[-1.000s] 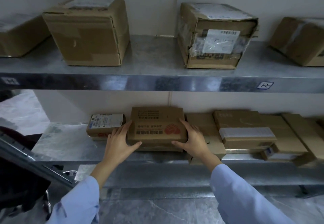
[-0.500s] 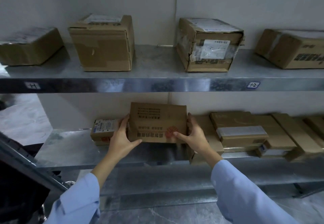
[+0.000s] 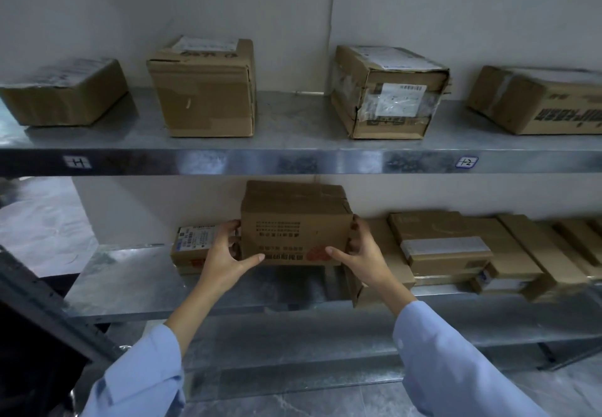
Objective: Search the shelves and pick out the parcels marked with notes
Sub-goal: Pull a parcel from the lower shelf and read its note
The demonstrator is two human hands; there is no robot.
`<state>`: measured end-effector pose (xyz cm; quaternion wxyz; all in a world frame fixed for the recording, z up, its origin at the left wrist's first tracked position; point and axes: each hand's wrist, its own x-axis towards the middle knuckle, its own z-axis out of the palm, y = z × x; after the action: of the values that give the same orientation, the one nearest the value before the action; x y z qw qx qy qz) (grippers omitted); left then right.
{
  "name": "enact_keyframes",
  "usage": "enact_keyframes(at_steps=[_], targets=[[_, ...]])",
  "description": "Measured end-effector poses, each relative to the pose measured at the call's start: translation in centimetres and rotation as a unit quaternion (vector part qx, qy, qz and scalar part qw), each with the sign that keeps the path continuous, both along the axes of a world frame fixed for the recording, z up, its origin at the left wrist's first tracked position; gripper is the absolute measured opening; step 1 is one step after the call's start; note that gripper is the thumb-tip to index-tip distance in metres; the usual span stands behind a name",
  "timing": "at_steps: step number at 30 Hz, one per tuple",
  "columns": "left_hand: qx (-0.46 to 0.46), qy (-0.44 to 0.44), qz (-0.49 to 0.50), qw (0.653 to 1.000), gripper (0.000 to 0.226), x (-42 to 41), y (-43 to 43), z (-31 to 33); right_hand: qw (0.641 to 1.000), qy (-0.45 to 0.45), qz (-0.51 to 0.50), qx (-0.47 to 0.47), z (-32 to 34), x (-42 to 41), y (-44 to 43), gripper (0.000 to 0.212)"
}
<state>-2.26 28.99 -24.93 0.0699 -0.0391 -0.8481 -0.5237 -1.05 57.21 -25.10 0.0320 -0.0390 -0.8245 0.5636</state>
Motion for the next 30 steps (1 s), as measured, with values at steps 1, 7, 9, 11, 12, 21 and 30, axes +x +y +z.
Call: enact_keyframes(at_steps=[1,7,9,11,12,21,30], targets=[[-0.001,-0.005,0.004,1.000,0.072,0.0,-0.1,0.0,1.000,-0.002,0.006,-0.009,0.1,0.1,-0.1,0.081],[0.034,-0.033,-0.011,0.999,0.098,0.1,-0.4,0.2,0.999,-0.018,0.017,-0.040,0.8,0.4,-0.8,0.101],[0.026,-0.028,-0.019,0.999,0.093,0.2,-0.2,0.4,0.999,-0.016,0.019,-0.022,0.7,0.3,-0.9,0.118],[0.017,-0.018,-0.022,0.999,0.081,0.4,0.0,0.5,0.999,-0.021,0.015,0.022,0.7,0.3,-0.8,0.127],[0.016,-0.018,-0.019,1.000,0.077,0.4,0.0,0.4,0.999,-0.025,0.012,0.036,0.7,0.3,-0.8,0.127],[0.062,-0.052,-0.001,0.997,0.074,0.6,-0.4,-0.9,1.000,-0.019,0.004,0.012,0.2,0.3,-0.4,0.098],[0.034,-0.027,-0.005,0.999,0.079,1.1,0.0,-0.5,0.998,-0.006,0.024,0.054,-0.4,0.4,-0.5,0.103]])
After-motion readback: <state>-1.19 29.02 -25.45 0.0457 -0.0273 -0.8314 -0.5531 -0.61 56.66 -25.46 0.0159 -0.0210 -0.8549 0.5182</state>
